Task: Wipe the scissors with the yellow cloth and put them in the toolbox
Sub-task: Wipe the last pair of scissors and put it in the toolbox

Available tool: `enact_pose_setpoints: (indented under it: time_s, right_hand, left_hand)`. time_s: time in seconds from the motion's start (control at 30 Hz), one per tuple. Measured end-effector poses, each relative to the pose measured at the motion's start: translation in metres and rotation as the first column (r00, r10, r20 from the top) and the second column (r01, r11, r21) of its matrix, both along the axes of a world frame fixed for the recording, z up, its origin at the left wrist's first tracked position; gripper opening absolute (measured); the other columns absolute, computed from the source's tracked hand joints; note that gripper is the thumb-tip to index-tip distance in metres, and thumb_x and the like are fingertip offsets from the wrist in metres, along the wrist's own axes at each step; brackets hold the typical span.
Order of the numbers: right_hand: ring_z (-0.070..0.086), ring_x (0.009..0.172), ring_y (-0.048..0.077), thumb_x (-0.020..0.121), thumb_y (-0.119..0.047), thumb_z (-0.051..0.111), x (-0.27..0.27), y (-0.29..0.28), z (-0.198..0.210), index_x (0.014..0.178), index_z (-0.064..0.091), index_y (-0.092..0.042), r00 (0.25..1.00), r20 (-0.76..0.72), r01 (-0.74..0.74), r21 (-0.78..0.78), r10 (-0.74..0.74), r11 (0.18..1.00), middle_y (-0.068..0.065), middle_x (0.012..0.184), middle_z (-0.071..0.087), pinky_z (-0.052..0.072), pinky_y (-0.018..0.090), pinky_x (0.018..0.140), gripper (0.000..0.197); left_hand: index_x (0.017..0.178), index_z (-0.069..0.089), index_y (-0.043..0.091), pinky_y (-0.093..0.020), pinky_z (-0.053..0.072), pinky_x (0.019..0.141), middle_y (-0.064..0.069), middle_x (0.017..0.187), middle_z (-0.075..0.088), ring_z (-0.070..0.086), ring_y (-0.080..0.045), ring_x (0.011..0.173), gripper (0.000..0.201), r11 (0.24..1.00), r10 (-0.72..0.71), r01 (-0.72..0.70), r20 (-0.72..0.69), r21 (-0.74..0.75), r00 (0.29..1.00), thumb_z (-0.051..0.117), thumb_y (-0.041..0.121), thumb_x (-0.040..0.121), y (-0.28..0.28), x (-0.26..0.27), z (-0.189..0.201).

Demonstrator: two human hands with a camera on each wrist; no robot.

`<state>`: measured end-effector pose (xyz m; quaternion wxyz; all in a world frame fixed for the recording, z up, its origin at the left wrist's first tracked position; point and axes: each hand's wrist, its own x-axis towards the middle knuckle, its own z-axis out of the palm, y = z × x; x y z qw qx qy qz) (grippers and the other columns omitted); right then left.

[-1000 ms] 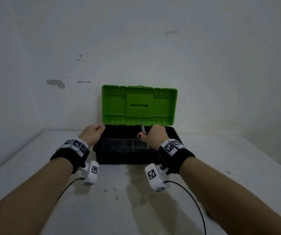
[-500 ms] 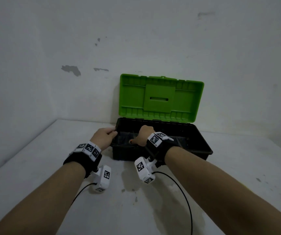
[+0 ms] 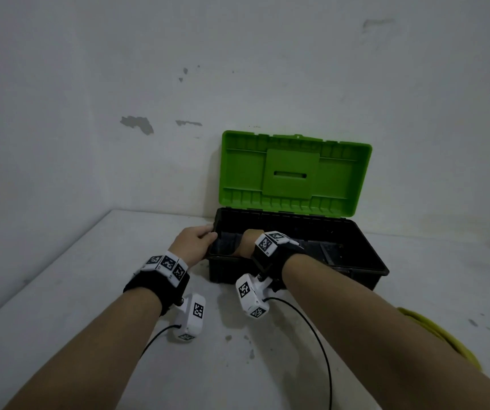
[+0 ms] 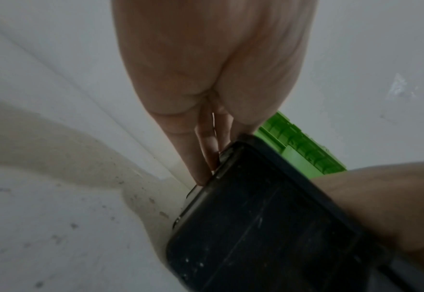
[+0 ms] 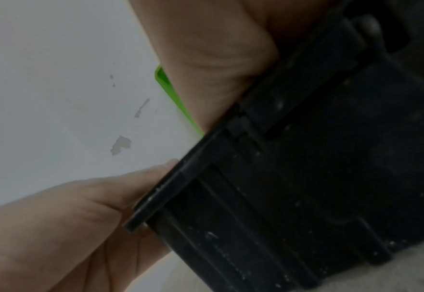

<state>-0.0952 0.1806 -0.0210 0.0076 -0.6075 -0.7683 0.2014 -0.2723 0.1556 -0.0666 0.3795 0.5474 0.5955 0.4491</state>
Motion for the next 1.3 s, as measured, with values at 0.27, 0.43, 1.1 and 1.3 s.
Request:
enact_pose_setpoints:
  time_s: [0.27,0.43,1.1,1.3]
  right_hand:
    - [0.06,0.072,0.025,0.088,-0.051,0.063,0.044,-0.016,0.035,0.08,0.065,-0.008,0.997,-0.021,0.072,0.114,-0.07,0.991,0.007,0.072,0.059,0.044,0.026,0.054,0.044]
    - [0.066,0.079,0.027,0.089,-0.054,0.06,0.123,-0.017,0.071,0.099,0.074,-0.005,0.981,-0.098,0.189,0.25,-0.169,0.95,0.012,0.088,0.071,0.052,0.029,0.066,0.052]
    - [0.045,0.132,0.035,0.061,-0.093,0.036,0.239,0.094,0.077,0.146,0.038,-0.013,0.418,-0.823,0.571,-0.09,-0.383,0.816,0.011,0.148,0.044,0.038,0.057,0.107,0.117]
    - [0.047,0.13,0.032,0.046,-0.105,0.021,0.238,0.086,0.079,0.144,0.042,-0.022,0.373,-0.858,0.537,-0.11,-0.352,0.836,0.007,0.145,0.048,0.035,0.056,0.108,0.13]
  left_hand:
    - [0.129,0.066,0.012,-0.047,0.052,0.101,-0.012,0.123,0.07,0.066,-0.029,0.113,0.046,0.998,0.054,-0.06,-0.182,-0.031,0.982,0.064,0.033,0.088,-0.008,0.009,0.015]
    - [0.139,0.056,0.005,-0.038,0.041,0.11,-0.016,0.136,0.06,0.056,-0.032,0.126,0.045,0.988,0.15,-0.157,-0.362,0.01,0.92,0.057,0.027,0.099,-0.019,0.027,0.058]
    - [0.156,0.026,0.012,-0.046,0.031,0.117,-0.01,0.16,0.033,0.035,-0.031,0.144,0.073,0.955,0.248,-0.256,0.067,0.152,0.966,0.04,0.057,0.1,0.105,0.057,0.13]
    - [0.129,0.057,0.028,-0.052,0.045,0.105,0.0,0.13,0.063,0.06,-0.024,0.118,0.092,0.957,0.222,-0.253,0.204,0.141,0.954,0.035,0.095,0.07,0.147,0.011,0.102]
